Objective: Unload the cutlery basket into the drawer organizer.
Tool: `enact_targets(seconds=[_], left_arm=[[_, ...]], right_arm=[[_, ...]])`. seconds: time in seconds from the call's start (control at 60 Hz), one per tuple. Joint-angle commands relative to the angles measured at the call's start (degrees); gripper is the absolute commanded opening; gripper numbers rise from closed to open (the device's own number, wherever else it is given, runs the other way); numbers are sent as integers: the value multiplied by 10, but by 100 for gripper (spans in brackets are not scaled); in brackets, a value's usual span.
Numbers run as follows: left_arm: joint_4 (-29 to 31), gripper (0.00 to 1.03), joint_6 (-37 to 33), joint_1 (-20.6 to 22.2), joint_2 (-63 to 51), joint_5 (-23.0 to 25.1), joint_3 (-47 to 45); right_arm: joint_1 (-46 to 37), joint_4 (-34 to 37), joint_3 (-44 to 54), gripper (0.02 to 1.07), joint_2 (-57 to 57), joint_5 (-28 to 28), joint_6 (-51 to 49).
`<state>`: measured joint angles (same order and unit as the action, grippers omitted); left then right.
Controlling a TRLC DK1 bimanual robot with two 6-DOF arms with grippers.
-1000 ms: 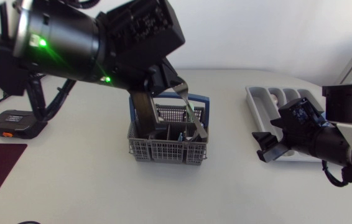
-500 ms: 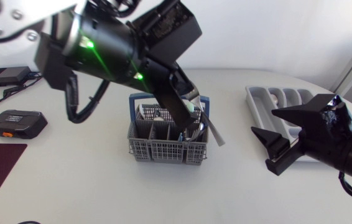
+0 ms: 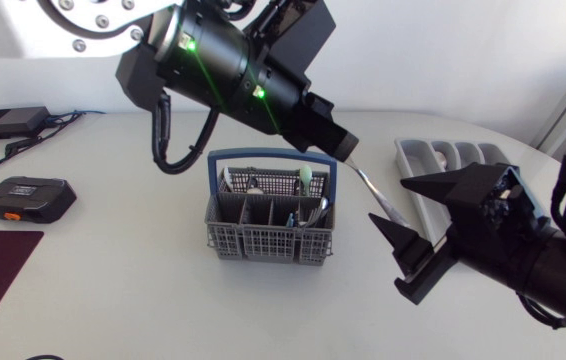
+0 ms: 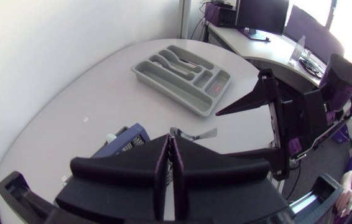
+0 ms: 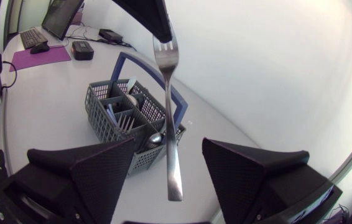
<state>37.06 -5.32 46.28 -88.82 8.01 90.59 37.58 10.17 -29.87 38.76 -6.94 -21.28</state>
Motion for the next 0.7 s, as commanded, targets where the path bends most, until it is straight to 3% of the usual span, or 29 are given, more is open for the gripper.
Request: enact_targets(seconds=[0.0, 0.083, 0.45, 0.533, 0.683], left_arm=[[5, 4, 21, -4, -18, 17, 19], [6, 4, 23, -4, -20, 29, 21], [16, 4, 25, -4, -21, 46, 21], [18, 4, 24, -6, -21, 46, 20], [17, 4, 20, -6, -21, 45, 14]], right_arm=[[10, -19, 8, 80, 25, -11, -10], [19, -33, 2, 78, 46, -22, -13], [51, -106, -24, 27, 115, -92, -51], [54, -111, -27, 20, 119, -94, -53], [56, -109, -32, 17, 128, -94, -56]])
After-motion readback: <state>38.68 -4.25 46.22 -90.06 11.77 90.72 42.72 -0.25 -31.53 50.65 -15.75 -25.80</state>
